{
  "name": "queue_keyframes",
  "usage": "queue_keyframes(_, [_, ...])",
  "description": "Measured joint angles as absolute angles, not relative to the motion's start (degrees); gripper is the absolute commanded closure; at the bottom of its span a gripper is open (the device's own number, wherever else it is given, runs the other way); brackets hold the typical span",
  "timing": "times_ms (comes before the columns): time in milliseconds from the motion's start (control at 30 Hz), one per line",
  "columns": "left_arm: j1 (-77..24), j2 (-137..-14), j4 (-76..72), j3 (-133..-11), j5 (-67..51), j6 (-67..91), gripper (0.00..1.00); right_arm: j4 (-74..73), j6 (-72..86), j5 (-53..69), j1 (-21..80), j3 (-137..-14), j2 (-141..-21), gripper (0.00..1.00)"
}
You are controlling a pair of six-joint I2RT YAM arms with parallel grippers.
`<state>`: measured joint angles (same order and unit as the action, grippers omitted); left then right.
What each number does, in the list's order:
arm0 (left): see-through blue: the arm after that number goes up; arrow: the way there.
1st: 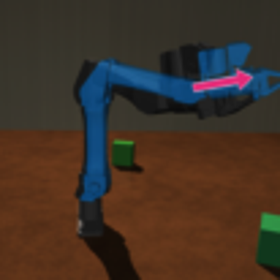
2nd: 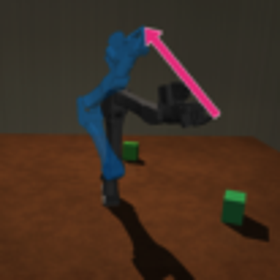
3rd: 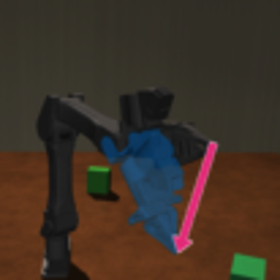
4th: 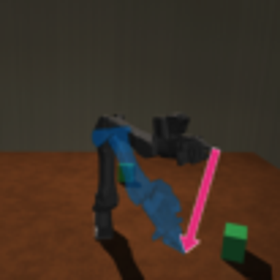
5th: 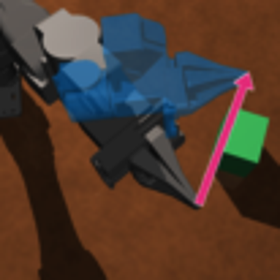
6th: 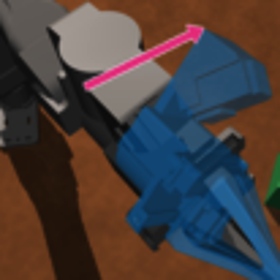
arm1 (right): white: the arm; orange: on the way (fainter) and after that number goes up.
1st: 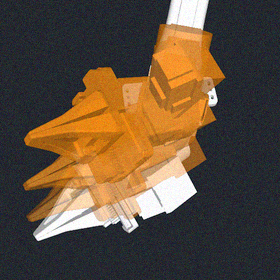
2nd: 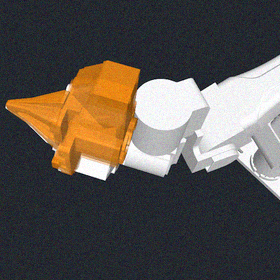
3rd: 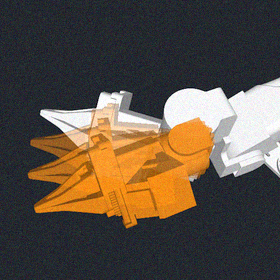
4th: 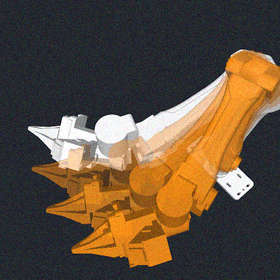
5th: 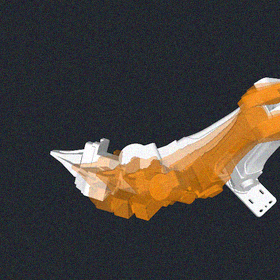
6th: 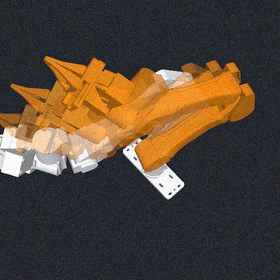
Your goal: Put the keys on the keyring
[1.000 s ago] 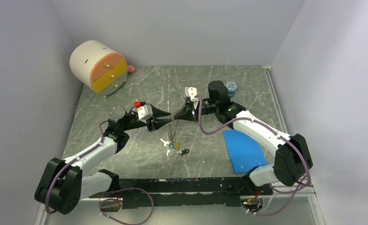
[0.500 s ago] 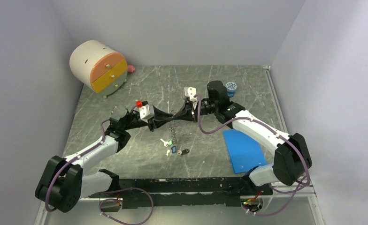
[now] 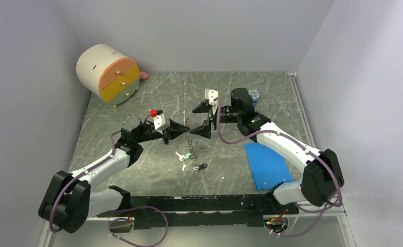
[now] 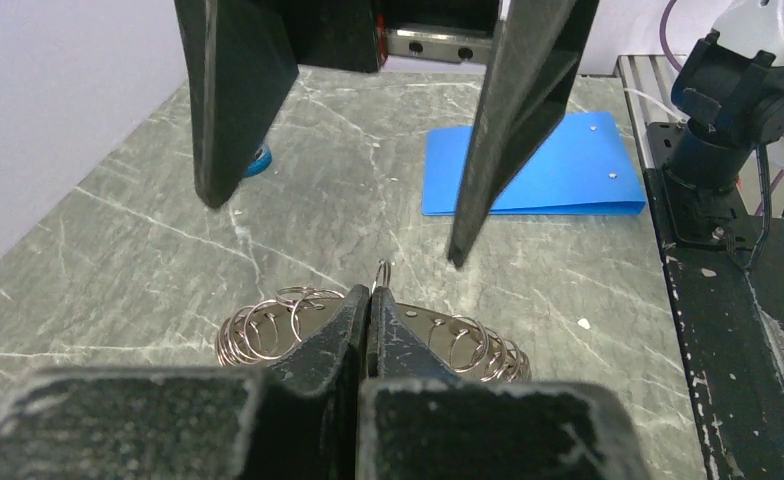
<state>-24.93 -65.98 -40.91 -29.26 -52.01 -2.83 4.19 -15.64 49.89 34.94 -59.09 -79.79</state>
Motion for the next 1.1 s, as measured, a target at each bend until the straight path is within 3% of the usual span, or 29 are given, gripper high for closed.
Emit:
queue_keyframes(267, [-20.47, -67.55, -51.88, -25.78, -52.66, 6.79, 0.97, 16.47, -2.79, 43.05, 29.52, -52.69, -73.6, 0.01])
queue_keyframes(600, [-12.8, -73.41, -78.54, -21.04, -54.11, 22.87, 0.98, 17.56, 9.13, 21.58, 28.47, -50.06, -68.9, 0.01])
queue_keyframes(1100, [-12.71, -64.55, -83.83, -20.8, -58.65, 16.6, 0.97, 13.3, 13.65, 28.14, 28.14, -44.99, -70.06, 0.01])
